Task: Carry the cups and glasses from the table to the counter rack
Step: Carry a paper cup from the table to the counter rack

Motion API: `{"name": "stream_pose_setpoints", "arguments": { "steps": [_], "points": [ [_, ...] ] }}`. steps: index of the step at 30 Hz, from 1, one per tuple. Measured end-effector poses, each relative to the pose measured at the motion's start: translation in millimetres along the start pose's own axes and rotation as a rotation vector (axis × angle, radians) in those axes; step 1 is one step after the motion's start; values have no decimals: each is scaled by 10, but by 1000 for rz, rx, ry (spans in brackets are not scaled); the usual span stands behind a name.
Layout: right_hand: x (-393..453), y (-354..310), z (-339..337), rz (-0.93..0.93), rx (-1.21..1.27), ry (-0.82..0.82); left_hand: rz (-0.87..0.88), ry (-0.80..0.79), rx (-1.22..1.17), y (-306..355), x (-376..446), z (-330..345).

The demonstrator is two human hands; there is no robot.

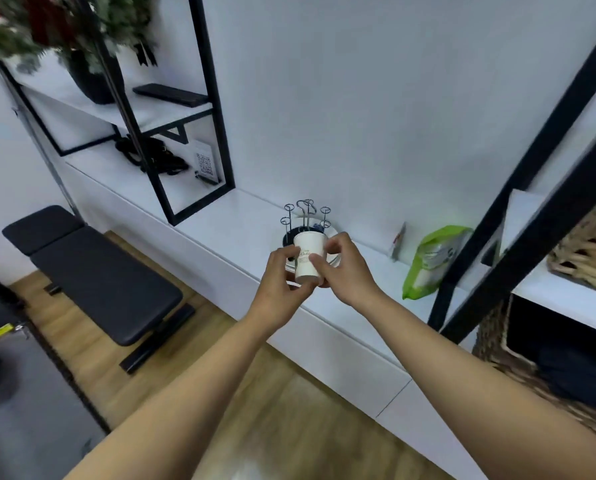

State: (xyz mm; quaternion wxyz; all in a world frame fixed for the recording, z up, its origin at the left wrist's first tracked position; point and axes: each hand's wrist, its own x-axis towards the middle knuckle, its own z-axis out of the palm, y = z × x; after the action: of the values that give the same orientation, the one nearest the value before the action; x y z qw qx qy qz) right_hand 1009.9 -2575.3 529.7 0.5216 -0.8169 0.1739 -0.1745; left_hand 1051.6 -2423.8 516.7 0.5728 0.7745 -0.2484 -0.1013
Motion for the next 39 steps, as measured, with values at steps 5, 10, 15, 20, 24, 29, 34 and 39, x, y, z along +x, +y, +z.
{"name": "stream_pose_setpoints", "arguments": {
  "steps": [5, 10, 15, 20, 24, 29, 34, 39],
  "points": [
    [603, 324, 228, 121, 20, 6, -87, -75, 67, -395, 727, -29],
    [1245, 555, 496, 332, 302, -50, -167, -161, 10, -783, 1515, -120],
    [1771, 744, 705, 407, 391, 48, -285, -223, -41, -1110, 2214, -193],
    [2131, 905, 824, 485, 481, 171, -431, -279, -169, -1330, 2635, -149],
    [2406, 1013, 904, 545, 519, 175, -514, -280, -246, -1518, 2876, -61],
    [2683, 1254, 1014, 617, 471, 167, -571, -309, -161, -1723, 3118, 65],
    [2839, 1432, 1093, 685, 431, 110, -638, -396, -67, -1883, 3253, 225],
    [2845, 1601, 1112, 724, 388, 2, -648, -455, -13, -1975, 3313, 310]
  ]
}}
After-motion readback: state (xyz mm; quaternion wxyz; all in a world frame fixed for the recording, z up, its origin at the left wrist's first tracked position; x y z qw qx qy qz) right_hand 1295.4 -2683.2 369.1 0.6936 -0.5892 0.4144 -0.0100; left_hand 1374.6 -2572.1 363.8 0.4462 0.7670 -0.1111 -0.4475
